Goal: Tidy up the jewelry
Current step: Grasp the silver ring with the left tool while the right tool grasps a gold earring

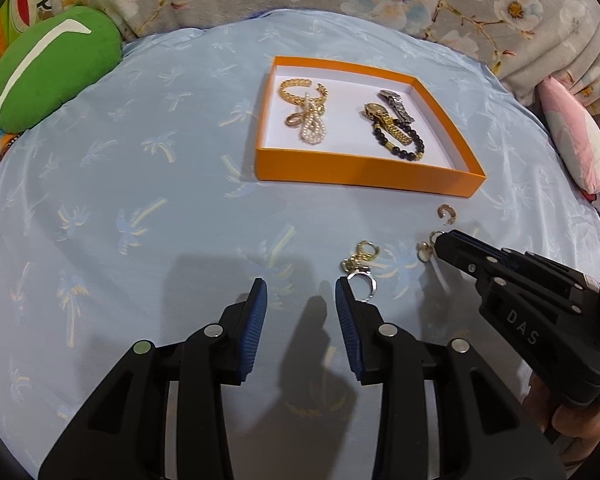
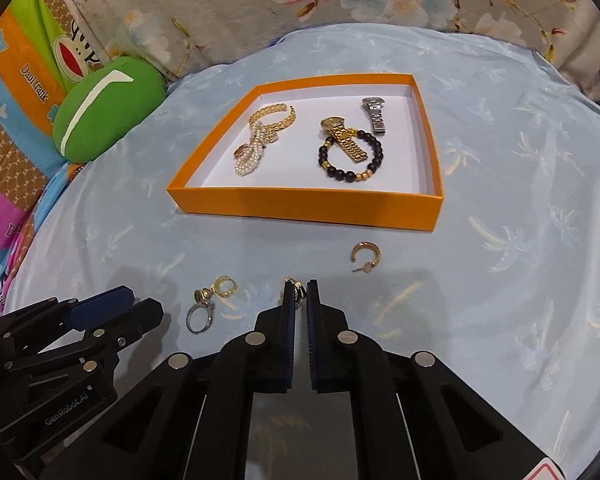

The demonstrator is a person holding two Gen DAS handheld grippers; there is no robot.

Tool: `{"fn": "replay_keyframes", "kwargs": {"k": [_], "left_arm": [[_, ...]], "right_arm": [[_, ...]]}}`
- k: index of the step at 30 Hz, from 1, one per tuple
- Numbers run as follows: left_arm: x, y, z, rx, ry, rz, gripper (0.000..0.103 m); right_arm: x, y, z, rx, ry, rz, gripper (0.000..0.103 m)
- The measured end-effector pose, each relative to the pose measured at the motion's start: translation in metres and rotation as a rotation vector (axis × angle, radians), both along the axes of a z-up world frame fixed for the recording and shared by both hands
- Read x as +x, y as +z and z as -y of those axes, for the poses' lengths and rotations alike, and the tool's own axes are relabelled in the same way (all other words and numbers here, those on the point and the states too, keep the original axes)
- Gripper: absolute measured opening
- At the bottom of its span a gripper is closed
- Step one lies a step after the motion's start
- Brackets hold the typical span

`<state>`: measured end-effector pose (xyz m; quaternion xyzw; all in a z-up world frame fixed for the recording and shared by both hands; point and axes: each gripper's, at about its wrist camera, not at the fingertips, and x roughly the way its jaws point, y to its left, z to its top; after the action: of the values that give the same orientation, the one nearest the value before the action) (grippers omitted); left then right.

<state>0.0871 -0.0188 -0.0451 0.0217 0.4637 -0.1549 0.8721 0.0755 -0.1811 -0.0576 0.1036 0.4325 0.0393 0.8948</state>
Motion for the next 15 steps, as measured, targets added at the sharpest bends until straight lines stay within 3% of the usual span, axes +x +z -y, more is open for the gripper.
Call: {"fn": "replay_keyframes", "kwargs": {"k": [6,12,15], "left_arm": [[0.003,-0.010,0.022,-0.002,-0.028,-0.017,0.042],[0.002,-0.012,0.039,0.045,-0.035,0.026,0.041],[-0.001,-0.013,0.044,0.075,-0.042,0.047,0.031]], "right_arm": [[-0.011,0.001,0.014,0.015,-0.031,-0.001,0.005],[-0.015,0.002,0.019,0.027,-0.036,0.005,0.005],[-0.016,0.001,0.021,0.033,-0.038,0.003,0.005]]}}
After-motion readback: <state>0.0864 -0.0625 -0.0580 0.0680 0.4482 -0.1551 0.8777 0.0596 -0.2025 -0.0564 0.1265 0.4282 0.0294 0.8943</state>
